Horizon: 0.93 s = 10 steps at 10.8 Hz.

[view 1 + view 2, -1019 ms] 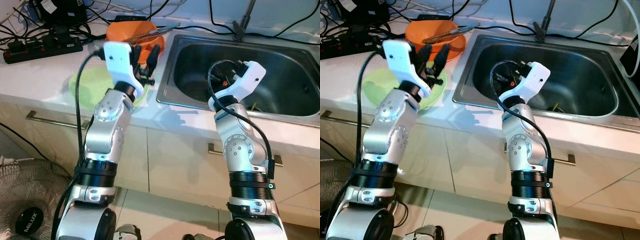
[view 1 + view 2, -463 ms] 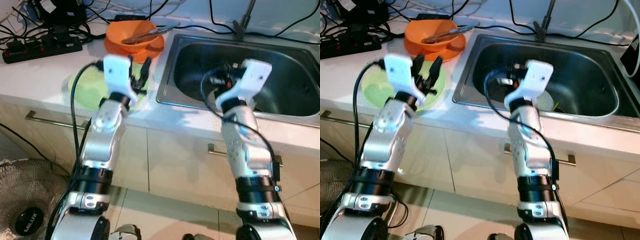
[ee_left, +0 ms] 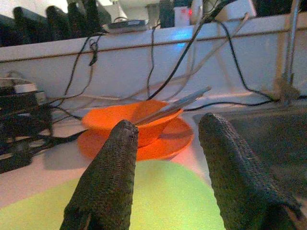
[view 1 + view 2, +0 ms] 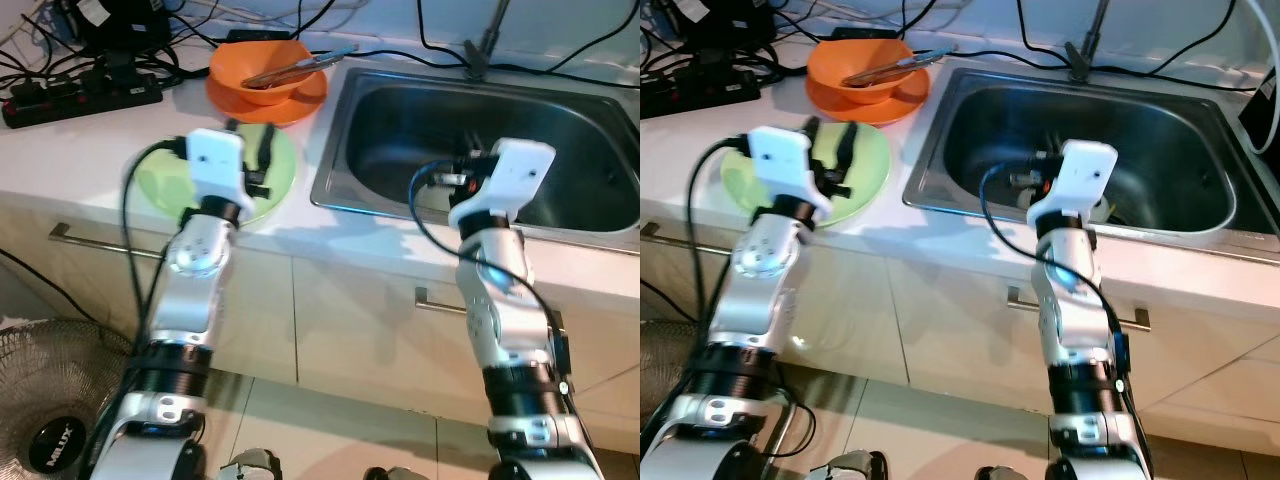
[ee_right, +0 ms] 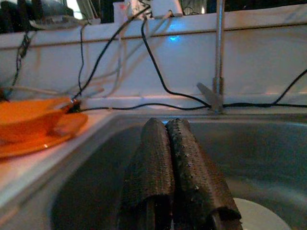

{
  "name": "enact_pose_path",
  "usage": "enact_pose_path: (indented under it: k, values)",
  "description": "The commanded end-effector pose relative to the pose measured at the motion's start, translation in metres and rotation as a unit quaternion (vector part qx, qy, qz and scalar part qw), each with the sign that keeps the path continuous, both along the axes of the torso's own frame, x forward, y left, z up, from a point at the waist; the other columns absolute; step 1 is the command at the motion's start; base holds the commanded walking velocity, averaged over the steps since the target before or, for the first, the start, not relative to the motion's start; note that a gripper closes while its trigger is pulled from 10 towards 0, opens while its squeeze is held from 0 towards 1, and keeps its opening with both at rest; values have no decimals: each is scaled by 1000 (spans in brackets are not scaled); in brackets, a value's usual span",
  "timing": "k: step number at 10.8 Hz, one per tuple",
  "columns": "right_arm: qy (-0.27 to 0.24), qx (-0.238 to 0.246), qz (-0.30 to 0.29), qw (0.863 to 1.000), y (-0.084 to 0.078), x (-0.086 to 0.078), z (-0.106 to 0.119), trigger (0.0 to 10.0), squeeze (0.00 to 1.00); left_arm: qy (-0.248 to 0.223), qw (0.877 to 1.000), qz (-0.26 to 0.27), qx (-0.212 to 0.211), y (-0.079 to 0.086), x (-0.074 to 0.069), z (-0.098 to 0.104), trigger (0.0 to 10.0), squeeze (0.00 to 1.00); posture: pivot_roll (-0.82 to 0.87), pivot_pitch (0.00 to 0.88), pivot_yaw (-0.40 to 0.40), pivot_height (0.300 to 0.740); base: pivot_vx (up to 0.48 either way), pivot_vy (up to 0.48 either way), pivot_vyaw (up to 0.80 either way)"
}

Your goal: Kitchen organization

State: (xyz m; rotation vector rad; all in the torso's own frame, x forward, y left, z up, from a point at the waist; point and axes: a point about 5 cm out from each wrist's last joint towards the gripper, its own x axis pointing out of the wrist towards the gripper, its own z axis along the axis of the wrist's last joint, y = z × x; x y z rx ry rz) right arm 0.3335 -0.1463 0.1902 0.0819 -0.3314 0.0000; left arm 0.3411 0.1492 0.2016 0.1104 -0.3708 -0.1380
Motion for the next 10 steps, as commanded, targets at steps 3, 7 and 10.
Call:
enact_pose_path:
  k: [3,7,10]
  values:
    - [-2,-5,-4,1000,0,-3,-4,10000,0,14,999,43,-23,39,-9,3,10000,1000,83,92,5,740,0,0,0]
    - [5,-9,11,1000,6,-2,-7,10000,0,69,995,72,-30,90,-27,-2,10000,1000,95,84,-3,740,0,0,0]
    - [11,-7,17,1000,9,-2,-10,10000,0,64,976,-34,204,71,-50,0,10000,0,106,86,-7,740,0,0,0]
